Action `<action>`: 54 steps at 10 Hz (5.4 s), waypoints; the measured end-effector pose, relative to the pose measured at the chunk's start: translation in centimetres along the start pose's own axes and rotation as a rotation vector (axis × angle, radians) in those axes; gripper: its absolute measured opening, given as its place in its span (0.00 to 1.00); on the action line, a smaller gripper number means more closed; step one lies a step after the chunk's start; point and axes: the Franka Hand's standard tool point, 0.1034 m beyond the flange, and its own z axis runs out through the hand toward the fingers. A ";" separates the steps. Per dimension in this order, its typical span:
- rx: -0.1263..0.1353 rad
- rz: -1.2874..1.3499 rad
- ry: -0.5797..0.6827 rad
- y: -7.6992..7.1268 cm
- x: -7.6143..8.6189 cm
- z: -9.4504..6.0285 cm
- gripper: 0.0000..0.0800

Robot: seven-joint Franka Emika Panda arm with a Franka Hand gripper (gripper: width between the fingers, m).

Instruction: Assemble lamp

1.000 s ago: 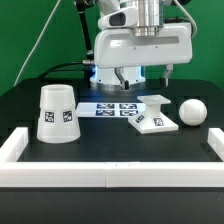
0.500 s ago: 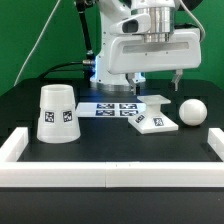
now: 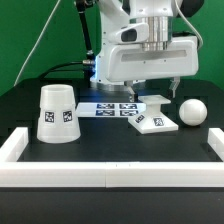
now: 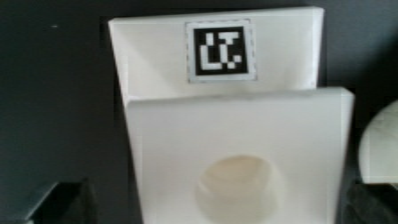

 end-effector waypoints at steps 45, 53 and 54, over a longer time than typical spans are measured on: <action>0.017 0.219 0.201 -4.6 8.2 -1.2 0.87; 0.028 0.419 0.167 -6.3 5.7 0.4 0.87; 0.035 0.519 0.150 -6.6 5.3 0.6 0.87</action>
Offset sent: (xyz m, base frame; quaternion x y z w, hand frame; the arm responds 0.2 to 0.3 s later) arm 0.0055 -0.0053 0.0082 0.0046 -0.0069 0.0171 0.9998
